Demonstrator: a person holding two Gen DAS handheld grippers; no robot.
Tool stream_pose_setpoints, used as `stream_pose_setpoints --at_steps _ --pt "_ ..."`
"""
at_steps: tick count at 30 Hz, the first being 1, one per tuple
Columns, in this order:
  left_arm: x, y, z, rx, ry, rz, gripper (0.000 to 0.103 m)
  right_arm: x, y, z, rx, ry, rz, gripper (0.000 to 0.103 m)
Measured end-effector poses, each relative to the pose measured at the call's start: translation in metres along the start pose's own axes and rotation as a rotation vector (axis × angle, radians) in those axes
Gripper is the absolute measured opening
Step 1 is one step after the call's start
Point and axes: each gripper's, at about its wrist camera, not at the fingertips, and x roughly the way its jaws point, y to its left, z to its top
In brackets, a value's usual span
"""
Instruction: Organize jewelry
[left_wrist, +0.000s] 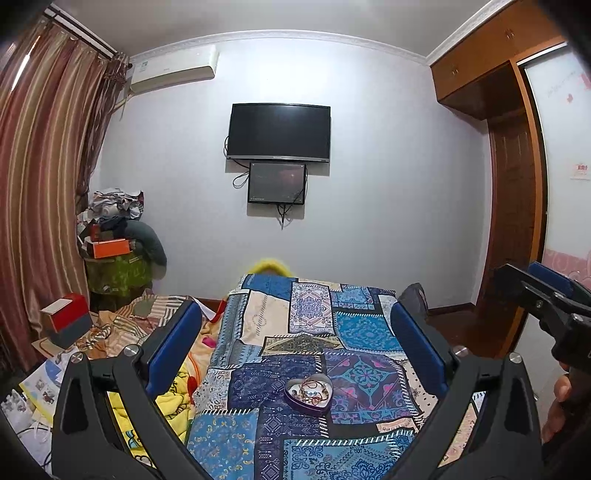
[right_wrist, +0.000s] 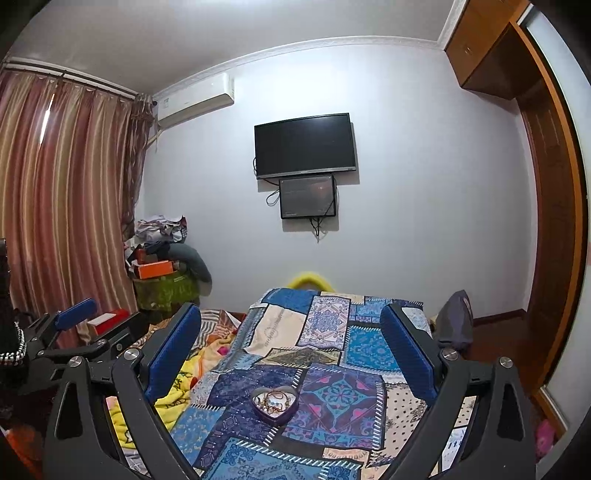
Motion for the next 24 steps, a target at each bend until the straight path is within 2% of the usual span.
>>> stream_pose_setpoints --at_steps 24 --pt "0.013 0.003 -0.003 -0.017 0.037 -0.040 0.103 0.001 0.000 -0.001 0.003 0.020 0.007 0.097"
